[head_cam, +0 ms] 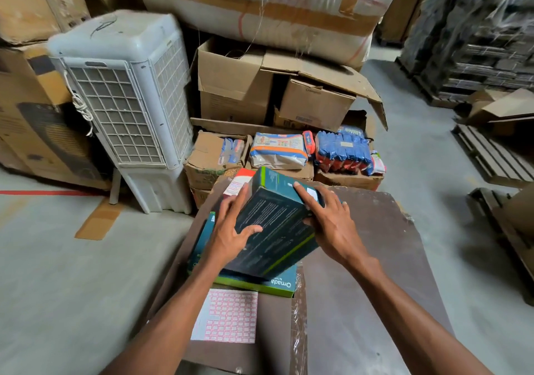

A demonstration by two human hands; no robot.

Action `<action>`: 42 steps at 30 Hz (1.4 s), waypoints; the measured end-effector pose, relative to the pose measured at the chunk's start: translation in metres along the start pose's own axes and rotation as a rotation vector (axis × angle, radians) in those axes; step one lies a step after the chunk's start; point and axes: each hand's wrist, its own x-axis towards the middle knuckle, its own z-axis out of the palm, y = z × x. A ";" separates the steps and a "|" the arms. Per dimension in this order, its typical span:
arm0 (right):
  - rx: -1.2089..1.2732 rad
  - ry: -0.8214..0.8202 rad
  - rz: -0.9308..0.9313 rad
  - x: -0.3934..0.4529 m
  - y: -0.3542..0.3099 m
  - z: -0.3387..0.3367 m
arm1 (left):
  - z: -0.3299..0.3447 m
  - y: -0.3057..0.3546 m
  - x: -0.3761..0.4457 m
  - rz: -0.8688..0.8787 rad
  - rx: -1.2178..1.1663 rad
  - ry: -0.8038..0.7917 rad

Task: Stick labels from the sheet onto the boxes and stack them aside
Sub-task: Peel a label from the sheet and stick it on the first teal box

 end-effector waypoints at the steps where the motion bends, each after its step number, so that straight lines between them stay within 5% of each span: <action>1: 0.107 0.005 0.032 -0.004 0.006 0.006 | -0.006 0.007 0.008 0.113 0.097 0.013; 10: 0.889 0.074 0.321 -0.055 0.014 0.085 | 0.019 0.037 0.035 0.342 0.716 -0.299; 16: 0.988 0.084 0.366 -0.068 0.025 0.113 | 0.050 0.034 0.023 0.300 0.803 -0.400; 21: 0.628 0.206 0.396 -0.057 0.019 0.103 | 0.067 0.021 0.013 0.317 0.846 -0.403; 25: 0.078 0.092 0.083 -0.032 0.004 0.092 | 0.063 0.021 0.016 0.275 0.777 -0.414; 30: 0.040 -0.144 0.065 -0.007 -0.021 0.094 | 0.053 0.021 0.019 0.195 0.583 -0.392; 42: -0.255 -0.287 0.038 0.009 -0.038 0.098 | -0.009 -0.018 0.012 0.035 0.908 -0.362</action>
